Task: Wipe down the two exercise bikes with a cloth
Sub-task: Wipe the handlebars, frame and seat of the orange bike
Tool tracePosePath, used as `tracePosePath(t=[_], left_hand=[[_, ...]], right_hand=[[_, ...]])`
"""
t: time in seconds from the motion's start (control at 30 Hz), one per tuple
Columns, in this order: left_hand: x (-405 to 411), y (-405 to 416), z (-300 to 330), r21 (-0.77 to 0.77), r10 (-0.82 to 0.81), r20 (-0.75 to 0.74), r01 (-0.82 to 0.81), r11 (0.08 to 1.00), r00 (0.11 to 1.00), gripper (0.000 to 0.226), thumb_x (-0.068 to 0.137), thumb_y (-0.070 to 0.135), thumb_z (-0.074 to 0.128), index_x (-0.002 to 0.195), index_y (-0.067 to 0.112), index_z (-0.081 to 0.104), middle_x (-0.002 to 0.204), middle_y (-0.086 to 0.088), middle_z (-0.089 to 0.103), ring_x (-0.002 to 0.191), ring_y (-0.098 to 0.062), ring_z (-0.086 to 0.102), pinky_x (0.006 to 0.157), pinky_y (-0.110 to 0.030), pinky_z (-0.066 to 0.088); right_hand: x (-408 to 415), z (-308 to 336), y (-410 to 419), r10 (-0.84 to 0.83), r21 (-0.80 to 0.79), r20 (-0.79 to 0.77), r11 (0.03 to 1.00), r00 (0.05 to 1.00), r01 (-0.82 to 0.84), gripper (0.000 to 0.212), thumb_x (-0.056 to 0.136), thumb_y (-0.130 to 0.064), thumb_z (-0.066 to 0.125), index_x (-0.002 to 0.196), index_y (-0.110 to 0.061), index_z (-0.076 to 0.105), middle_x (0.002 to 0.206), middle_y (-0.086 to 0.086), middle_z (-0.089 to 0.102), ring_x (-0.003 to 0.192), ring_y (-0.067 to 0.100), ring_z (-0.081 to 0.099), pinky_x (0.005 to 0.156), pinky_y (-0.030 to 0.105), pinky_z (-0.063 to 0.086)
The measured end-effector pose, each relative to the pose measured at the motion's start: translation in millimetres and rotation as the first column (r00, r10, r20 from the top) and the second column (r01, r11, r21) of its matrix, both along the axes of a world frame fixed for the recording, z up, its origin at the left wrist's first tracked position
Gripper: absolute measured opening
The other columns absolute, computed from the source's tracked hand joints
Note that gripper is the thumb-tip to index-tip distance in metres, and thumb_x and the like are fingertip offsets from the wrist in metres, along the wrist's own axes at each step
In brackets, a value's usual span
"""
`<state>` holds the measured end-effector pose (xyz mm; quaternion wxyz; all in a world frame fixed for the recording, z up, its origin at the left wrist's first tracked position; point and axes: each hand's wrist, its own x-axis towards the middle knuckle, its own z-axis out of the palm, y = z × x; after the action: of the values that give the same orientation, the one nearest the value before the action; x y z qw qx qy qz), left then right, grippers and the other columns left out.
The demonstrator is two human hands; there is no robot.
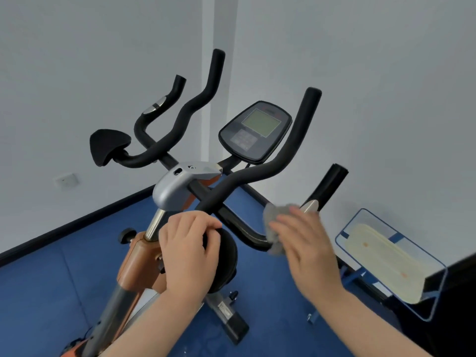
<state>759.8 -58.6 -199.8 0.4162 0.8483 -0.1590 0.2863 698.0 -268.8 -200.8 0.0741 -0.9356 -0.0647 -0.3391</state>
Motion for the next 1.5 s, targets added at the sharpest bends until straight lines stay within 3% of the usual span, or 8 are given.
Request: tracePosePath(t=[0.4,0.53,0.7,0.87,1.0,1.17,1.3,1.5], left_hand=[[29,-45,29,0.098,-0.365,-0.053,0.368,0.924,0.930,0.021,0.080,-0.002,0.065,0.079,0.019,0.064,0.083,0.012,0.059,0.074,-0.008,0.054,0.065,-0.021,0.044],[27,-44,28,0.065,-0.339,-0.059,0.343,0.937,0.939,0.023,0.079,-0.001,0.063,0.077,0.022,0.062,0.083,0.016,0.056,0.071,-0.007,0.052,0.062,-0.015,0.039],[29,-46,28,0.112,-0.341,-0.060,0.346,0.932,0.938,0.020,0.079,0.003,0.062,0.076,0.023,0.062,0.082,0.016,0.057,0.071,-0.005,0.052,0.064,-0.017,0.040],[28,-46,28,0.119,-0.318,-0.111,0.330,0.936,0.942,0.021,0.080,0.004,0.062,0.077,0.024,0.063,0.082,0.017,0.057,0.071,-0.005,0.052,0.063,-0.012,0.039],[29,-46,28,0.140,-0.336,-0.100,0.347,0.927,0.937,0.021,0.080,0.003,0.063,0.077,0.023,0.063,0.081,0.016,0.057,0.069,-0.005,0.051,0.062,-0.015,0.040],[28,-46,28,0.119,-0.309,-0.128,0.323,0.939,0.943,0.023,0.080,0.003,0.062,0.076,0.026,0.062,0.081,0.018,0.057,0.070,-0.005,0.051,0.061,-0.012,0.039],[29,-48,28,0.143,-0.313,-0.094,0.324,0.935,0.945,0.021,0.078,0.003,0.064,0.075,0.024,0.063,0.080,0.016,0.057,0.070,-0.005,0.049,0.063,-0.009,0.038],[28,-47,27,0.120,-0.294,-0.110,0.306,0.944,0.949,0.023,0.079,0.003,0.063,0.076,0.026,0.061,0.081,0.018,0.056,0.071,-0.003,0.050,0.062,-0.009,0.039]], right_hand=[[0,21,-26,0.122,-0.147,-0.024,0.981,0.992,-0.124,0.030,0.093,-0.015,0.051,0.113,-0.019,0.073,0.119,-0.009,0.068,0.115,0.019,0.054,0.092,0.035,0.043],[8,26,-29,-0.146,0.140,0.070,0.981,0.987,0.135,0.031,0.093,-0.015,0.049,0.114,-0.013,0.072,0.117,-0.004,0.068,0.117,0.022,0.052,0.096,0.043,0.043],[5,16,-27,0.249,-0.211,-0.040,0.944,0.968,-0.252,0.027,0.096,-0.011,0.055,0.117,-0.013,0.070,0.123,-0.003,0.067,0.121,0.022,0.057,0.103,0.037,0.043],[9,4,-19,-0.093,0.182,0.112,0.981,0.989,0.071,0.029,0.098,-0.010,0.049,0.120,-0.009,0.068,0.127,-0.002,0.063,0.132,0.021,0.048,0.107,0.039,0.042],[10,18,-50,0.273,-0.199,-0.006,0.943,0.962,-0.269,0.028,0.100,-0.009,0.049,0.121,-0.007,0.067,0.131,0.003,0.062,0.130,0.023,0.050,0.104,0.041,0.045],[14,13,-33,-0.075,0.216,0.082,0.975,0.994,0.056,0.031,0.096,-0.007,0.050,0.121,-0.010,0.067,0.130,0.000,0.061,0.133,0.019,0.047,0.108,0.039,0.042],[10,20,-44,0.304,-0.224,-0.034,0.926,0.952,-0.304,0.029,0.096,-0.005,0.053,0.120,-0.009,0.068,0.131,0.001,0.062,0.130,0.021,0.051,0.103,0.040,0.046],[4,0,-5,-0.044,0.166,0.114,0.986,0.992,0.025,0.031,0.096,-0.009,0.048,0.118,-0.013,0.070,0.127,-0.004,0.064,0.131,0.017,0.049,0.105,0.036,0.044]])
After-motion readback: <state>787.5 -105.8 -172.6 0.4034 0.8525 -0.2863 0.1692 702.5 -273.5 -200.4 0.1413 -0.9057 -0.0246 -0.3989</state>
